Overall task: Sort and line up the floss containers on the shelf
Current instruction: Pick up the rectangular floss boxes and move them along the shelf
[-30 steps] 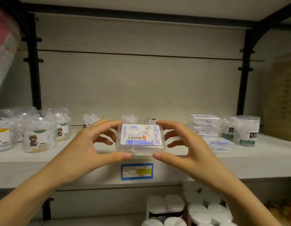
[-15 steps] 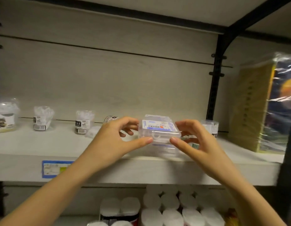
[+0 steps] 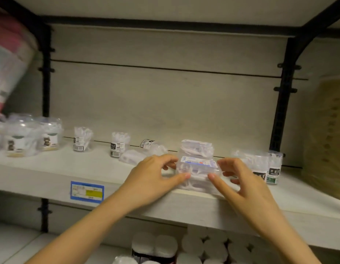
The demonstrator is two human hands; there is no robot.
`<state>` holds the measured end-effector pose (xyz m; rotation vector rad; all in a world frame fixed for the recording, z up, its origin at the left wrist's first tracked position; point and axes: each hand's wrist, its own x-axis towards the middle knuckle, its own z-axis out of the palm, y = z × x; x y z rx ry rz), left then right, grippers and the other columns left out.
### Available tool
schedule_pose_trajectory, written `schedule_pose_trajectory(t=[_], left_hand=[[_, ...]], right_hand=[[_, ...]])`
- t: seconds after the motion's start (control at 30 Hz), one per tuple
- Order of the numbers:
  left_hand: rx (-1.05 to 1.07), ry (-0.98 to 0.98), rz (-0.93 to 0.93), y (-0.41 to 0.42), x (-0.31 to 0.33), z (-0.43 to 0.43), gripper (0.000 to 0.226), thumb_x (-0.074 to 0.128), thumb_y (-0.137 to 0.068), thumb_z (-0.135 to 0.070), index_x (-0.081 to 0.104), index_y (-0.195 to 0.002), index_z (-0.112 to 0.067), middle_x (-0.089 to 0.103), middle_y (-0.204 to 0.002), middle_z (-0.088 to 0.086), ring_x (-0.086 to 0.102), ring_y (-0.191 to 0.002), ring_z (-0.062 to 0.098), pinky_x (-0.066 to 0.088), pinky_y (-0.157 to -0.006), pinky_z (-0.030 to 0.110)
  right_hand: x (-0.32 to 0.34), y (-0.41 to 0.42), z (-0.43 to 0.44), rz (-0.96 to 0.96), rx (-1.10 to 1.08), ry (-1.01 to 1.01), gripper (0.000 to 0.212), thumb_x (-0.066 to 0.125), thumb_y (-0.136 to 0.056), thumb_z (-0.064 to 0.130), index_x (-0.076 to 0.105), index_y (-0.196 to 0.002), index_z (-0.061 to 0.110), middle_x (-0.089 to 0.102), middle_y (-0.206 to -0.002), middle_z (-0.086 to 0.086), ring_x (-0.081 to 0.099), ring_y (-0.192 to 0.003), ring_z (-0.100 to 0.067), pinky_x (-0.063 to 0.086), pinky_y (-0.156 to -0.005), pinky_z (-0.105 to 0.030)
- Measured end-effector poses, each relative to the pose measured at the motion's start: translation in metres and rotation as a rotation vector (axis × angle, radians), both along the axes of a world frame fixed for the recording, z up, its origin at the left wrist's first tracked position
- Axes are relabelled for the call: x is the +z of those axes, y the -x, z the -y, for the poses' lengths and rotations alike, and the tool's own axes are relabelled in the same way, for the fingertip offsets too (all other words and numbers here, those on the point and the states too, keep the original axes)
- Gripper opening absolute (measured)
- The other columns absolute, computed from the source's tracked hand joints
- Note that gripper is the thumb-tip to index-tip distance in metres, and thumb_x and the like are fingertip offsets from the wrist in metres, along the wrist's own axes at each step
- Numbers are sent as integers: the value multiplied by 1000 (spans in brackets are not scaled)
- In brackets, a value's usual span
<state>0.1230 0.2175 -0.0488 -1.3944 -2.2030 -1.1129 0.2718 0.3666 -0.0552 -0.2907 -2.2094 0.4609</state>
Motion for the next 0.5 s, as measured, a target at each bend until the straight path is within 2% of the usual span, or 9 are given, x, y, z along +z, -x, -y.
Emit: schedule_pose_trajectory(t=[0.07,0.17,0.23,0.33,0.4,0.5], left_hand=[[22,22,-43,-2,-1,1,61,48,-67,-72,58,-114,-35,57,-95,-22,54,-101,3,46,-90,30],[29,12,-122,-2,-3,10,44,54,-79,-60,57,-115,-34,55,-99,-24,49,-103,-3,41,-90,22],[59,-16,-158,2,-3,25,35,52,-82,-55,56,-111,-36,56,-101,-25,46,-99,-7,39,-87,18],[112,-21,-200,18,0,56,23,42,-84,-51,57,-91,-35,58,-88,-22,48,-90,-2,42,-81,22],[148,-37,-217,34,2,78,32,32,-76,-53,55,-81,-32,57,-79,-20,50,-82,2,44,-76,26],[165,-32,-197,61,5,108,27,41,-78,-47,60,-79,-29,61,-77,-17,56,-77,4,48,-73,33]], right_hand=[[-2,1,-2,2,-12,-28,49,44,-76,67,51,-110,34,57,-109,23,56,-100,0,47,-89,-30],[-3,2,-1,-41,-39,-131,48,39,-76,70,48,-111,39,51,-114,24,50,-107,-2,39,-87,-21],[-2,3,8,-163,-16,-184,42,44,-79,58,50,-113,34,49,-117,19,46,-111,0,31,-90,-13],[4,11,38,-259,83,-293,26,50,-83,39,57,-106,28,55,-111,16,48,-108,2,30,-91,-6],[10,21,63,-194,197,-295,16,50,-85,36,59,-98,32,59,-101,21,55,-100,-2,36,-85,-8],[19,48,94,-53,314,-200,9,55,-86,31,63,-90,33,65,-92,21,59,-91,2,40,-77,-7]])
